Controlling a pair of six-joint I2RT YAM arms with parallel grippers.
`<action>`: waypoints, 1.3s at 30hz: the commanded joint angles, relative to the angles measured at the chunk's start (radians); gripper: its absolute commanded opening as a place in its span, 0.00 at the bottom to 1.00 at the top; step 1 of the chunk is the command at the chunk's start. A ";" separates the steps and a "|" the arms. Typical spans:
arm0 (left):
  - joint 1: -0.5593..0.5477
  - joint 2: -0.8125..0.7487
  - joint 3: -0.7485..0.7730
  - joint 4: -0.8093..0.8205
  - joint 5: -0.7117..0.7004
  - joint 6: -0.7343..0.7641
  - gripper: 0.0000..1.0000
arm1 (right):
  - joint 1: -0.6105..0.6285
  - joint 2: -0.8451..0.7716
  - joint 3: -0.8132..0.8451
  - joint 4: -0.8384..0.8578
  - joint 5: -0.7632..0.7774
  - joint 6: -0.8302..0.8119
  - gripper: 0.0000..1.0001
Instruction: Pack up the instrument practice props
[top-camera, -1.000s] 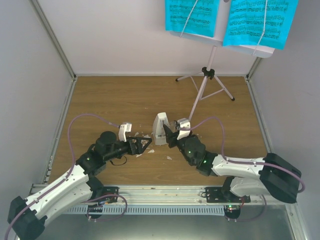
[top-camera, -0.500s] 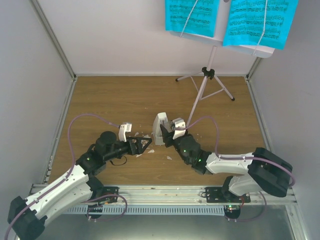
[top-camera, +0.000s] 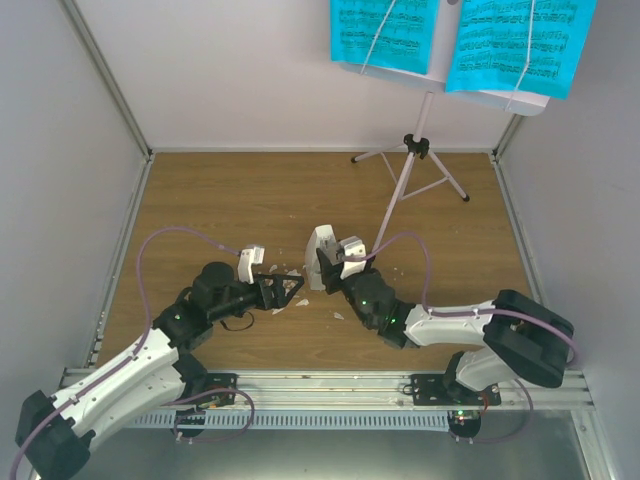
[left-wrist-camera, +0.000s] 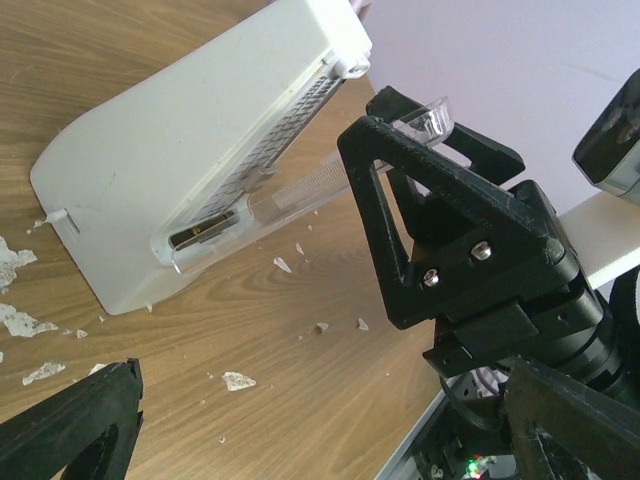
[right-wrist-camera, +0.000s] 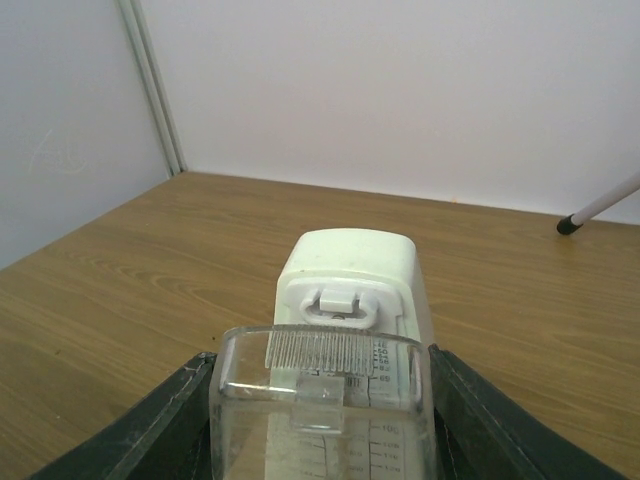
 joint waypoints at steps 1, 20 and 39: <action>0.011 0.002 0.019 0.047 0.005 0.015 0.99 | 0.014 0.026 0.022 0.078 0.050 -0.014 0.46; 0.019 0.008 0.033 0.038 0.010 0.034 0.99 | 0.014 0.042 0.012 0.143 0.059 -0.091 0.46; 0.026 -0.012 0.035 0.019 0.007 0.038 0.99 | 0.014 0.122 -0.023 0.237 0.087 -0.090 0.46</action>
